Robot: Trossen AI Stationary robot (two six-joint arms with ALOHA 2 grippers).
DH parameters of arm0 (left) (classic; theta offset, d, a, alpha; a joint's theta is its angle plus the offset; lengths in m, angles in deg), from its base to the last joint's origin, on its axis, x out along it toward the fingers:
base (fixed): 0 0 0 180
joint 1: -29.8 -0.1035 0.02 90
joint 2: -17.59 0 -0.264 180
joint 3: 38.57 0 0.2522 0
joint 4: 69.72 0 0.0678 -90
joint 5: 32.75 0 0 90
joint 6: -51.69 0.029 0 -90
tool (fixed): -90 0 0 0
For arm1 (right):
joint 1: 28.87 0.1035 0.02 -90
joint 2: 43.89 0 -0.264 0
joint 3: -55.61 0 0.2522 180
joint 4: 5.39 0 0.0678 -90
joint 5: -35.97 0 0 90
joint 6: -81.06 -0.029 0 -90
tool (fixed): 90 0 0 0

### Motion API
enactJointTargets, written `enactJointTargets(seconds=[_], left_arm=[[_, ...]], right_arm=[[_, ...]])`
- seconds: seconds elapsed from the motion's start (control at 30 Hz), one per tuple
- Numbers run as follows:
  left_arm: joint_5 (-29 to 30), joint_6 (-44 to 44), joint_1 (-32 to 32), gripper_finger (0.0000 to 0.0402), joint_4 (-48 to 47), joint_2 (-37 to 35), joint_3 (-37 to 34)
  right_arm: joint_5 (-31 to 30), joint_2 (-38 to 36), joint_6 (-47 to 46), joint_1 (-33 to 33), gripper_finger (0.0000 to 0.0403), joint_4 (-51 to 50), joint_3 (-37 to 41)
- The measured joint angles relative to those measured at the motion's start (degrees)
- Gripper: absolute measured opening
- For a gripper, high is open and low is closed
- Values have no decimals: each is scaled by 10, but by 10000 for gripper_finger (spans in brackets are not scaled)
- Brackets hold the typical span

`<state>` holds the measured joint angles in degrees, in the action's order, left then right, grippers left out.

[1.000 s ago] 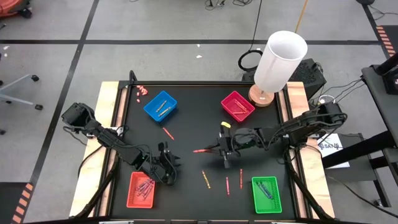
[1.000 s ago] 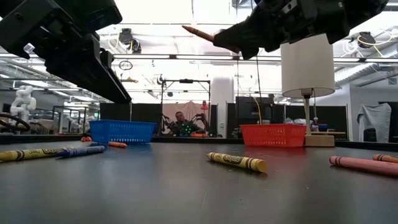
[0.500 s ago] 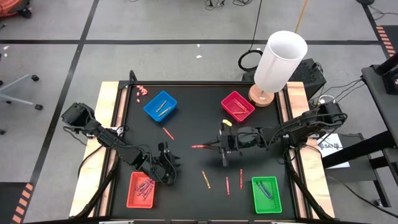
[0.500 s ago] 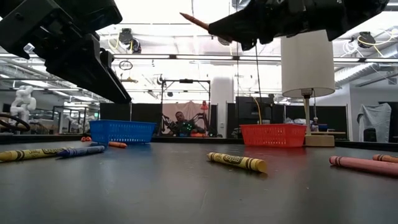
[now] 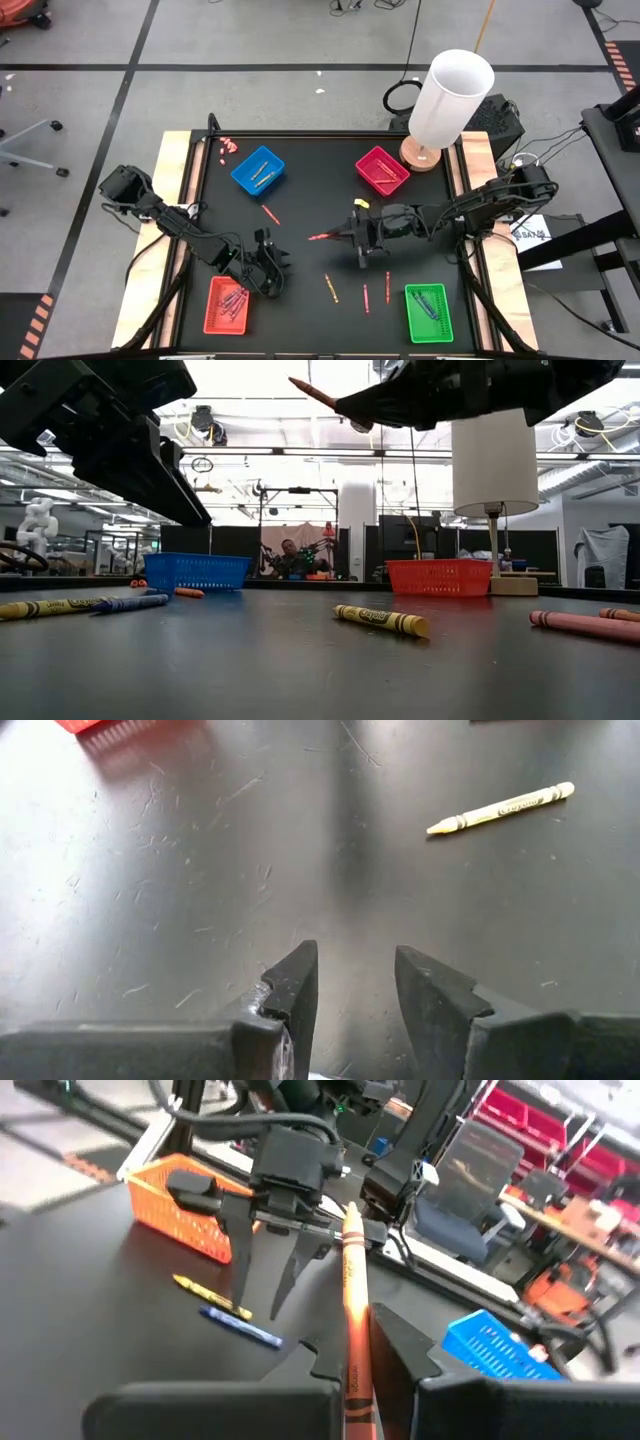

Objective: Sort crayons
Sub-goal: Put the orange crayon into the red bin

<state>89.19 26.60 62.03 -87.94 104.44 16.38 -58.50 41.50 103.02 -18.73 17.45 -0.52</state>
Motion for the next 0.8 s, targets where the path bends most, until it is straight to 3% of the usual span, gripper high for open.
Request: enactJointTargets(seconds=[0.43,0.8], left_arm=[[0,1,0,134,0,0,0],[0,1,0,134,0,0,0]], right_arm=[[1,0,230,0,15,-33,0],[0,0,222,0,15,-32,0]])
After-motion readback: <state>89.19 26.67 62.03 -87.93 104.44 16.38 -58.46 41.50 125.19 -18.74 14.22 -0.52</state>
